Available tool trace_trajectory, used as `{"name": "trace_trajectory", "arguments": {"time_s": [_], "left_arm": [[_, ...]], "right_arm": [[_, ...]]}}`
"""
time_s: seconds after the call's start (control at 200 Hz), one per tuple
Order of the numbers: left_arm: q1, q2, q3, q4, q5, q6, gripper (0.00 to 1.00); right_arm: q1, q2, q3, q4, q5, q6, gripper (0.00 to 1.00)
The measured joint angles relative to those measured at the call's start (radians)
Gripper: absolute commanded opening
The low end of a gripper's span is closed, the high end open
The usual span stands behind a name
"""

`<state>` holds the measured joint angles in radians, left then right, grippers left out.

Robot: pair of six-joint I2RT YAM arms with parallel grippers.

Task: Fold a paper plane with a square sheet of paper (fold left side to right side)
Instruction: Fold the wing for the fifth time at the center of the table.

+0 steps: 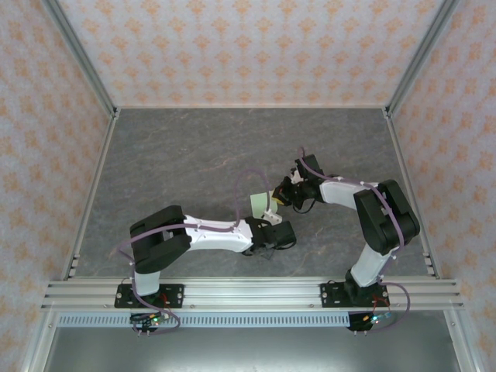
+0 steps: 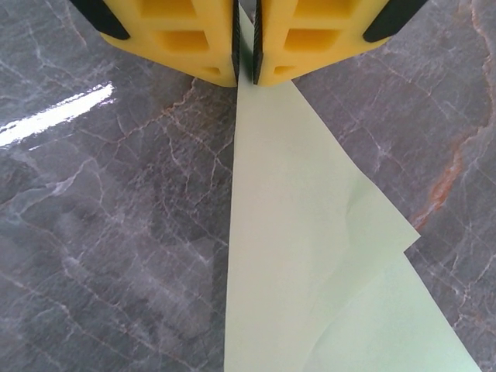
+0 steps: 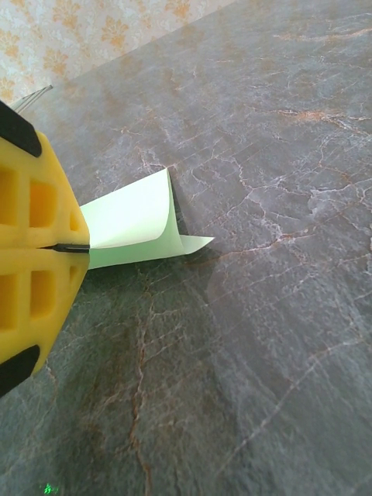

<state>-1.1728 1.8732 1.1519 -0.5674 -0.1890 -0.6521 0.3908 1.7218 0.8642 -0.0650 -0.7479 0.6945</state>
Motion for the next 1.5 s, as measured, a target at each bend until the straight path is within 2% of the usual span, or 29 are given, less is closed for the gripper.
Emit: {"name": "trace_trajectory", "arguments": {"time_s": [0.325,0.585,0.886,1.006,1.151,1.496], "left_arm": [[-0.001,0.0,0.0,0.0,0.003,-0.006,0.12],[-0.003,-0.023,-0.011,0.011,-0.002,0.013,0.23],[-0.002,-0.018,0.087,-0.012,-0.042,0.033,0.24],[0.009,0.003,0.097,-0.021,-0.058,0.045,0.33],[0.016,0.04,0.109,-0.027,-0.063,0.052,0.38],[0.022,0.093,0.139,-0.034,-0.089,0.06,0.38]], "right_arm": [[0.0,0.0,0.0,-0.006,0.004,0.0,0.02],[0.0,0.0,0.0,-0.01,0.008,0.0,0.01],[0.0,0.0,0.0,-0.01,0.008,0.0,0.01],[0.0,0.0,0.0,-0.01,0.008,0.0,0.02],[0.0,0.0,0.0,-0.01,0.008,0.0,0.01],[0.002,0.0,0.0,-0.01,0.008,0.001,0.01]]}}
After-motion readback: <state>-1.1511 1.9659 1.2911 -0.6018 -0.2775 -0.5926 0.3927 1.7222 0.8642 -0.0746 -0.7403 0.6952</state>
